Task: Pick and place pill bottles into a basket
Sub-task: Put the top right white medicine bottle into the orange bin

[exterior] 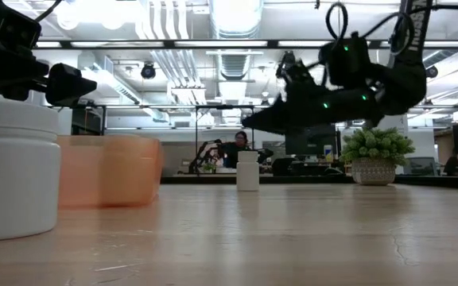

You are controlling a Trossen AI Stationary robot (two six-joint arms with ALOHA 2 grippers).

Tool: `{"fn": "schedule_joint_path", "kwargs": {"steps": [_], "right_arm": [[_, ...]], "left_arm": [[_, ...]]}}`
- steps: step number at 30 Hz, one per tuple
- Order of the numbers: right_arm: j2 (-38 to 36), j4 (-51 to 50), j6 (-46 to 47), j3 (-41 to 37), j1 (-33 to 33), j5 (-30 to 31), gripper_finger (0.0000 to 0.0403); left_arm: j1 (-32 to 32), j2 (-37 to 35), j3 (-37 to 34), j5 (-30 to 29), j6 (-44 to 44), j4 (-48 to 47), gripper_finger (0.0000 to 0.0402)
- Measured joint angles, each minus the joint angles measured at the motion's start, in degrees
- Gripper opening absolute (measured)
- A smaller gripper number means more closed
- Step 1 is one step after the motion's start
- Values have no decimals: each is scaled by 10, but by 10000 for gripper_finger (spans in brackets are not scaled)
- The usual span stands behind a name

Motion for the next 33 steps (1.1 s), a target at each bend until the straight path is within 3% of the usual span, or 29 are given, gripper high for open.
{"fn": "schedule_joint_path", "kwargs": {"steps": [9, 33], "right_arm": [[1, 23, 5, -23, -15, 1, 180], [111, 131, 54, -8, -31, 2, 185]], "left_arm": [[0, 2, 0, 0, 0, 1, 345], [0, 4, 0, 0, 0, 1, 345]]}}
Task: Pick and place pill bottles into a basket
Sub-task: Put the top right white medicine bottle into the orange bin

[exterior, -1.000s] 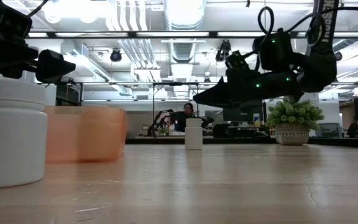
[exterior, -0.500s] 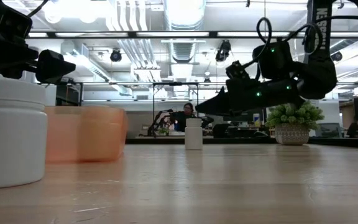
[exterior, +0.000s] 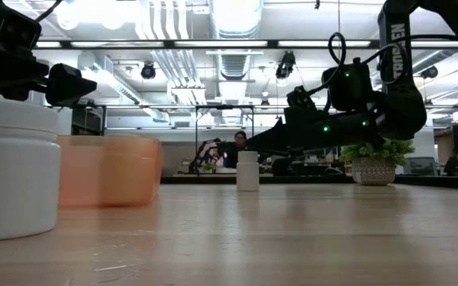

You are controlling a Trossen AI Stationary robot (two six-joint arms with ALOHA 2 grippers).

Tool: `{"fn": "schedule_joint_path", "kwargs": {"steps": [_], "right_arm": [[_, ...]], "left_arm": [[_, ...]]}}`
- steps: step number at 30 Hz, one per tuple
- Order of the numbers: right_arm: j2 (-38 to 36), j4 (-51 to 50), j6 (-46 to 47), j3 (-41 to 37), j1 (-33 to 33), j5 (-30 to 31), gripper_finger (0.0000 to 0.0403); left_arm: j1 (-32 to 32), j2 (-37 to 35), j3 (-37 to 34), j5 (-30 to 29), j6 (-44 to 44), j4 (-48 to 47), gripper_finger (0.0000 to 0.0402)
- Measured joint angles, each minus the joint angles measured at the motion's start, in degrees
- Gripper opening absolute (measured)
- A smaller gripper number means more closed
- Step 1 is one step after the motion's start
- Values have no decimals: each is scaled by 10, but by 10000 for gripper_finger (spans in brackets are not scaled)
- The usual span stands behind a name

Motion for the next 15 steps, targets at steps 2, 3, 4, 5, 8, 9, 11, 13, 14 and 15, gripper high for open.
{"fn": "schedule_joint_path", "kwargs": {"steps": [2, 3, 4, 5, 8, 9, 11, 13, 14, 15], "right_arm": [[0, -1, -2, 0, 0, 3, 185], [0, -1, -5, -1, 1, 10, 185], [0, -1, -6, -1, 1, 14, 185], [0, -1, -6, -1, 0, 18, 185], [0, -1, -4, -1, 0, 28, 185], [0, -4, -4, -1, 0, 28, 185], [0, -11, -4, -1, 0, 28, 185], [0, -13, -5, -1, 0, 28, 185], [0, -13, -5, -1, 0, 28, 186], [0, -13, -5, -1, 0, 28, 188]], "left_arm": [[0, 0, 0, 0, 0, -1, 345], [0, 0, 0, 0, 0, 0, 345], [0, 0, 0, 0, 0, 0, 345], [0, 0, 0, 0, 0, 0, 345], [0, 0, 0, 0, 0, 0, 345], [0, 0, 0, 0, 0, 0, 345], [0, 0, 0, 0, 0, 0, 345], [0, 0, 0, 0, 0, 0, 345], [0, 0, 0, 0, 0, 0, 345], [0, 0, 0, 0, 0, 0, 345]]}}
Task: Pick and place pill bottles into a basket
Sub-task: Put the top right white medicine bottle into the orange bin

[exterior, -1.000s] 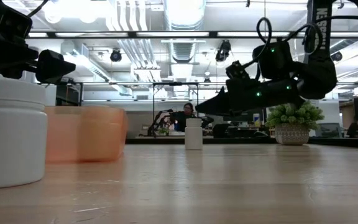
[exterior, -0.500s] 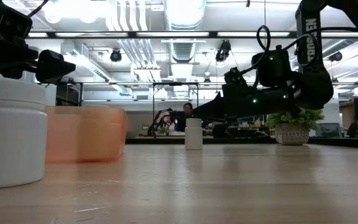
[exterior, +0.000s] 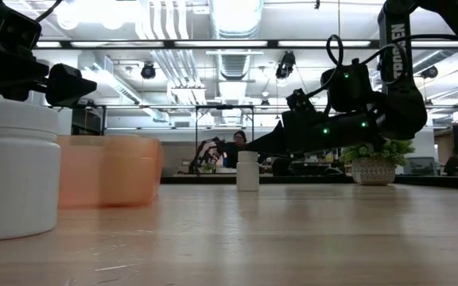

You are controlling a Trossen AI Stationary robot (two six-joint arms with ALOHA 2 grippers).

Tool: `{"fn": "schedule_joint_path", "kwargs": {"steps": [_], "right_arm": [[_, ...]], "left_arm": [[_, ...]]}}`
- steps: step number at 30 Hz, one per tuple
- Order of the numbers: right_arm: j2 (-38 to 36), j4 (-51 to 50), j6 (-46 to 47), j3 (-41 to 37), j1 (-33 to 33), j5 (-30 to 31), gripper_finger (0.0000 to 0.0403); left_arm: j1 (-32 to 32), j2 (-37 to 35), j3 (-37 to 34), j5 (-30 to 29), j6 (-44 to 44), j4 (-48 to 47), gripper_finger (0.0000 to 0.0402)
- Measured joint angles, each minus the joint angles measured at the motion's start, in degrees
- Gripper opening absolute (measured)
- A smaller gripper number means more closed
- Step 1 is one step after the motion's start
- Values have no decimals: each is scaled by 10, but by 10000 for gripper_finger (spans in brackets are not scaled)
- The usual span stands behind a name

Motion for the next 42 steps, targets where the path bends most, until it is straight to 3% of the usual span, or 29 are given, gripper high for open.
{"fn": "schedule_joint_path", "kwargs": {"steps": [10, 16, 35, 42], "right_arm": [[0, -12, -11, 4, 0, 2, 265], [0, -57, -16, 25, 0, 2, 285], [0, -78, -14, 33, 0, 1, 245], [0, -81, -13, 33, 0, 1, 207]], "left_arm": [[0, 0, 0, 0, 0, 0, 345], [0, 0, 0, 0, 0, 0, 345], [0, 0, 0, 0, 0, 0, 345], [0, 0, 0, 0, 0, 0, 345]]}}
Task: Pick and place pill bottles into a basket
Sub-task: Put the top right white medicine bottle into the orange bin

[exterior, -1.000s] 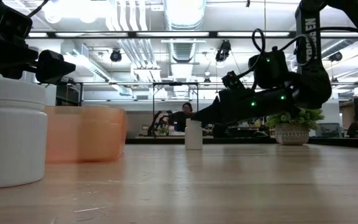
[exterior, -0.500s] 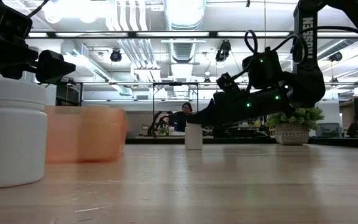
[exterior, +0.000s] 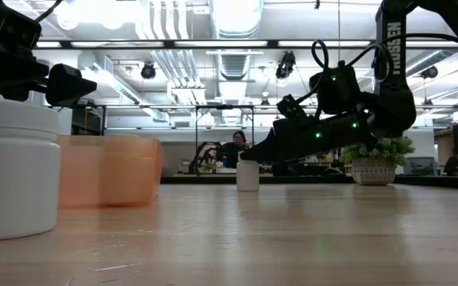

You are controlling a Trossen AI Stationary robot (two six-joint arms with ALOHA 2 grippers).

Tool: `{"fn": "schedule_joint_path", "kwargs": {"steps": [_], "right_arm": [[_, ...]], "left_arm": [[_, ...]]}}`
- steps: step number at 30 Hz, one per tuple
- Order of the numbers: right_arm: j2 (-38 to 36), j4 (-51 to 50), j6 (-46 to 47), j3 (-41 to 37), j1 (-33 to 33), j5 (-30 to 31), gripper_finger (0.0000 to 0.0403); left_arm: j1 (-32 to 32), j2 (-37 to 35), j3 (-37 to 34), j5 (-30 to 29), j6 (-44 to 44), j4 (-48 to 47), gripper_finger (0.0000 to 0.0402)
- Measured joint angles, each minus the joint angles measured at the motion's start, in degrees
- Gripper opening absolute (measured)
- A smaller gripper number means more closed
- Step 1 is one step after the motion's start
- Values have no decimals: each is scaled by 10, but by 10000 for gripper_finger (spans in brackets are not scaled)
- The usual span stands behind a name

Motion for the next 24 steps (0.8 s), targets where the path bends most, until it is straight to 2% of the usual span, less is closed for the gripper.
{"fn": "schedule_joint_path", "kwargs": {"steps": [7, 17, 24], "right_arm": [[0, 0, 1, 0, 0, 0, 140], [-15, 4, 0, 0, 0, -4, 140], [-67, -4, 21, 11, 5, -62, 140]], "left_arm": [[0, 0, 0, 0, 0, 0, 345], [0, 0, 0, 0, 0, 0, 345], [0, 0, 0, 0, 0, 0, 345]]}}
